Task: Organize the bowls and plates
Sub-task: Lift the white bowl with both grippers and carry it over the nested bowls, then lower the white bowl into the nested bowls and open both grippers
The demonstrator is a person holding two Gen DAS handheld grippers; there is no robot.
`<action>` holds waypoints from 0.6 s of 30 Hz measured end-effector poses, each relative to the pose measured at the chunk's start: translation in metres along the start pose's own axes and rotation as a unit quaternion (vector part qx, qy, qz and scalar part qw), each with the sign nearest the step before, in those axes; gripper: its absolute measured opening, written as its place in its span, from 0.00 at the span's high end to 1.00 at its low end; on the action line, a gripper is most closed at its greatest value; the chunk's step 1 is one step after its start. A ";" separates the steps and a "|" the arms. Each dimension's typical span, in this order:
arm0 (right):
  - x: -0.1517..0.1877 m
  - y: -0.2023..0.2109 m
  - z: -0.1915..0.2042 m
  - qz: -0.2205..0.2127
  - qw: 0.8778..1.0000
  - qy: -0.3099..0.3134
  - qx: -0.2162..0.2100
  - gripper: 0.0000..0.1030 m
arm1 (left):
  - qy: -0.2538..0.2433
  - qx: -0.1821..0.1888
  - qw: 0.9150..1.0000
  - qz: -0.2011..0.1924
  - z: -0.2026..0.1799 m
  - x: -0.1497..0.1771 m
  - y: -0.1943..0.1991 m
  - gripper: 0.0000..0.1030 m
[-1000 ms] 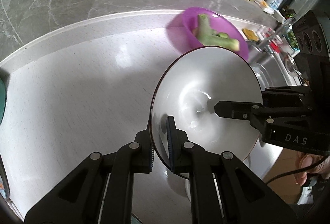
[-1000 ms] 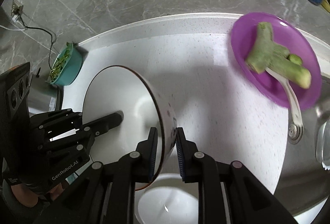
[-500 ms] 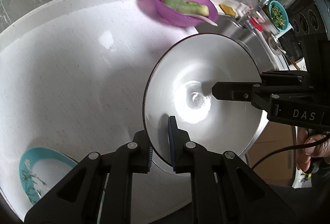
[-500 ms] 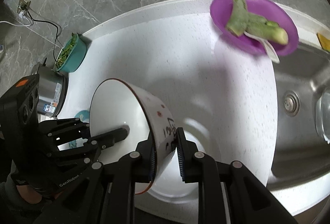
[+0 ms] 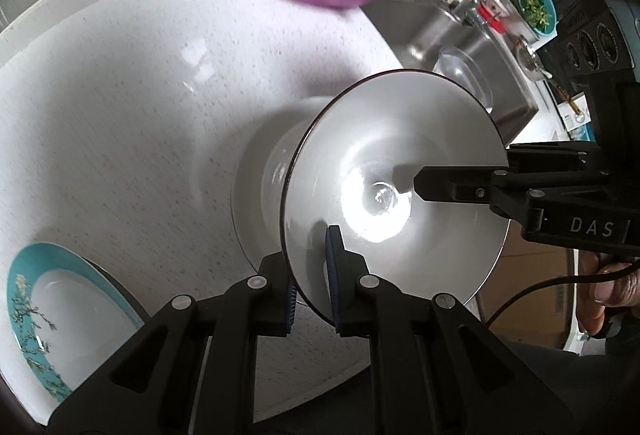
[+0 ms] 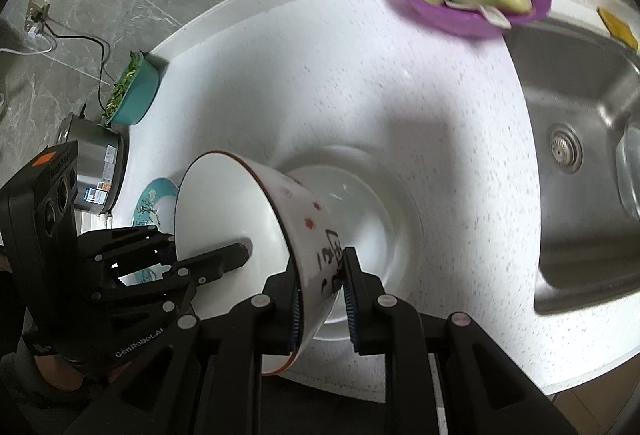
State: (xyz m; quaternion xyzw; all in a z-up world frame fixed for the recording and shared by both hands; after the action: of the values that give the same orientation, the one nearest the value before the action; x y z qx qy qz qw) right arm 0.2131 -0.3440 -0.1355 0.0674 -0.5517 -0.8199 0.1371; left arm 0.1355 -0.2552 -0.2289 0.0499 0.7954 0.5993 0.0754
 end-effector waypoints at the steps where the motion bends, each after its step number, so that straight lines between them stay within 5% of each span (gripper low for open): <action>1: 0.001 -0.004 -0.003 0.004 1.000 -0.004 0.000 0.79 | 0.001 0.000 1.000 0.002 0.001 -0.001 -0.004 0.89; 18: 0.000 -0.033 -0.024 0.031 0.999 -0.018 -0.012 0.81 | 0.028 -0.007 1.000 -0.001 0.015 -0.013 -0.028 0.88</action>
State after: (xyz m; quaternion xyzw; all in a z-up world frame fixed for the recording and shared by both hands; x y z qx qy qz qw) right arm 0.2144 -0.3538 -0.1757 0.0337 -0.5464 -0.8227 0.1528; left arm 0.1516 -0.2508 -0.2596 0.0313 0.7934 0.6056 0.0540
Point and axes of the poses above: each gripper's, at about its wrist camera, not at the fingertips, and y roughly against the way its jaws point, z to its left, x to its underside, the point moved 3 cm from there along -y, roughly the way its jaws point, and after that the axes turned 10 degrees about z, right-handed, at the moved point
